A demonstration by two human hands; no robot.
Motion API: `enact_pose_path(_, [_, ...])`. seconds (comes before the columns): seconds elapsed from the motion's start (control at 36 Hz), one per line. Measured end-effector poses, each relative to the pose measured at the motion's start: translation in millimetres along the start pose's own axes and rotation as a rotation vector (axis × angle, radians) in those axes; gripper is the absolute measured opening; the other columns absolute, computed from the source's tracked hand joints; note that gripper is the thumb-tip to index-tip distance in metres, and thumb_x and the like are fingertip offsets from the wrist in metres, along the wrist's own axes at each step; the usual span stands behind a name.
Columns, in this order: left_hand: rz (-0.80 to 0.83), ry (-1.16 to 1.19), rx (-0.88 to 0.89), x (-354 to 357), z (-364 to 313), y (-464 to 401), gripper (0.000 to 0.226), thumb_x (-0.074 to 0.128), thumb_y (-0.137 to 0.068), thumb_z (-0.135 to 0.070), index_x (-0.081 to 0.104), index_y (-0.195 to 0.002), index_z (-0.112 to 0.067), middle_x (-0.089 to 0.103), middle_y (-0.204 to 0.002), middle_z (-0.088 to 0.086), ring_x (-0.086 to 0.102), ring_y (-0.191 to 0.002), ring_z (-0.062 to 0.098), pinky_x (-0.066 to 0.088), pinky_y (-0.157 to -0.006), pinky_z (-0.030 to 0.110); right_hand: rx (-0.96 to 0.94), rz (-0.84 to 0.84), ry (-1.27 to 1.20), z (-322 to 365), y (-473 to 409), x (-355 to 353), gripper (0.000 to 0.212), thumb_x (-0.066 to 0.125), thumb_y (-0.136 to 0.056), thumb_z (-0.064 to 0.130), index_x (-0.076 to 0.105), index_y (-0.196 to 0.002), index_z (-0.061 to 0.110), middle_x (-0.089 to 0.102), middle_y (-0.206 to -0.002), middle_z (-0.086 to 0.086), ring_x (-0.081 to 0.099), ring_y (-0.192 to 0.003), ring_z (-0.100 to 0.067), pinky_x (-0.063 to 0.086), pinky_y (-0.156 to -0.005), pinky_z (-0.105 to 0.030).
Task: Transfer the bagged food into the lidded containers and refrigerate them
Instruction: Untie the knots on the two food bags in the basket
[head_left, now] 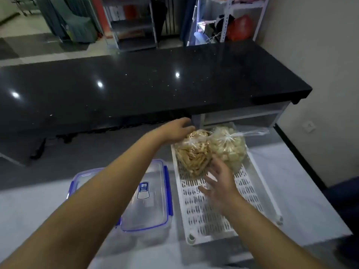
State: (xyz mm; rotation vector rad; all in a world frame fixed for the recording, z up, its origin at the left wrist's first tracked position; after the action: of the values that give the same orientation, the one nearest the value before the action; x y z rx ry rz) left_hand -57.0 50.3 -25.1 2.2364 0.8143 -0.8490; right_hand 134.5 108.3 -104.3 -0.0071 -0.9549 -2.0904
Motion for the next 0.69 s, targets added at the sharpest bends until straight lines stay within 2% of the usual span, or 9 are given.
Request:
enact_pose_path(0.06, [0.117, -0.002, -0.04, 12.0, -5.7, -10.4, 0.063, 0.04, -0.105, -0.048, 0.029, -0.158, -0.016, 0.033, -0.162, 0.008, 0.036, -0.146, 0.028, 0.03, -0.115, 0.037, 0.099, 0.006, -0.137, -4.9, -3.6, 4.2, 0.049, 0.057, -0.089, 0.059, 0.06, -0.126, 0.027, 0.064, -0.124, -0.002, 0.06, -0.114, -0.029, 0.046, -0.094, -0.054])
enact_pose_path(0.17, [0.242, 0.008, -0.107, 27.1, -14.0, -24.6, 0.067, 0.03, -0.105, -0.055, 0.029, -0.158, -0.012, 0.028, -0.164, 0.012, 0.033, -0.147, 0.034, 0.032, -0.112, 0.039, 0.111, -0.011, -0.261, 0.7, -7.2, 17.1, 0.064, 0.053, -0.087, 0.067, 0.052, -0.132, 0.021, 0.06, -0.123, -0.01, 0.058, -0.112, -0.037, 0.045, -0.096, -0.064])
enact_pose_path(0.22, [0.255, 0.027, -0.117, 30.2, -15.4, -29.6, 0.069, 0.028, -0.105, -0.056, 0.03, -0.157, -0.01, 0.03, -0.163, 0.014, 0.036, -0.145, 0.035, 0.034, -0.108, 0.037, 0.111, -0.05, -0.291, 2.7, -10.4, 20.9, 0.061, 0.052, -0.087, 0.067, 0.048, -0.133, 0.027, 0.057, -0.117, -0.009, 0.056, -0.11, -0.036, 0.045, -0.095, -0.064])
enact_pose_path(0.28, [0.261, 0.019, -0.137, 32.2, -14.0, -32.6, 0.072, 0.026, -0.105, -0.058, 0.031, -0.156, -0.008, 0.031, -0.162, 0.016, 0.036, -0.145, 0.035, 0.033, -0.113, 0.04, 0.123, -0.069, -0.322, 3.1, -12.2, 25.1, 0.06, 0.051, -0.086, 0.068, 0.048, -0.134, 0.032, 0.054, -0.114, -0.009, 0.054, -0.11, -0.037, 0.043, -0.097, -0.065])
enact_pose_path(0.33, [0.259, -0.008, -0.149, 33.1, -11.4, -34.1, 0.074, 0.024, -0.104, -0.06, 0.032, -0.156, -0.008, 0.033, -0.161, 0.017, 0.038, -0.144, 0.037, 0.034, -0.111, 0.042, 0.129, -0.07, -0.345, 2.6, -14.2, 27.5, 0.057, 0.052, -0.085, 0.069, 0.052, -0.125, 0.03, 0.055, -0.116, -0.009, 0.055, -0.11, -0.038, 0.04, -0.1, -0.067])
enact_pose_path(0.42, [0.248, -0.003, -0.157, 31.0, -8.7, -33.6, 0.079, 0.022, -0.102, -0.065, 0.039, -0.152, -0.006, 0.042, -0.154, 0.02, 0.045, -0.136, 0.039, 0.038, -0.095, 0.04, 0.142, -0.05, -0.37, 1.5, -12.9, 26.9, 0.049, 0.052, -0.084, 0.069, 0.056, -0.111, 0.029, 0.058, -0.112, -0.009, 0.057, -0.102, -0.039, 0.044, -0.095, -0.064])
enact_pose_path(0.53, [0.295, 0.057, -0.202, 29.9, -0.4, -20.6, 0.084, 0.023, -0.096, -0.074, 0.046, -0.146, -0.011, 0.05, -0.146, 0.022, 0.052, -0.127, 0.044, 0.048, -0.101, 0.054, 0.142, -0.073, -0.341, 1.2, -6.4, 15.2, 0.046, 0.054, -0.084, 0.067, 0.063, -0.106, 0.028, 0.06, -0.104, -0.008, 0.058, -0.095, -0.037, 0.052, -0.076, -0.054])
enact_pose_path(0.61, [0.319, 0.11, -0.21, 33.8, 1.3, -2.3, 0.08, 0.025, -0.095, -0.075, 0.05, -0.144, -0.017, 0.05, -0.148, 0.018, 0.051, -0.129, 0.043, 0.052, -0.095, 0.057, 0.164, -0.08, -0.321, 2.4, 0.4, 4.2, 0.052, 0.056, -0.084, 0.066, 0.065, -0.119, 0.029, 0.061, -0.105, -0.008, 0.059, -0.097, -0.037, 0.052, -0.085, -0.056])
enact_pose_path(0.69, [0.317, 0.169, -0.167, 43.1, -4.9, 20.4, 0.078, 0.025, -0.095, -0.074, 0.048, -0.147, -0.02, 0.046, -0.152, 0.015, 0.049, -0.132, 0.041, 0.054, -0.091, 0.054, 0.202, -0.075, -0.291, 3.0, 9.5, -8.2, 0.053, 0.06, -0.083, 0.065, 0.065, -0.118, 0.026, 0.063, -0.108, -0.01, 0.062, -0.1, -0.039, 0.052, -0.088, -0.057])
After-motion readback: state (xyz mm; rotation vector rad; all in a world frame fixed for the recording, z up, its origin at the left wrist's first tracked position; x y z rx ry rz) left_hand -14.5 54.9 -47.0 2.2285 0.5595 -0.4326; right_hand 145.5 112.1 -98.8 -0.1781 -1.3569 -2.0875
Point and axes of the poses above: each hand's wrist, its own y-axis away from the middle knuckle, its own x-axis out of the palm, z = x × y, the point moved 8 cm from there along -y, towards the middle knuckle
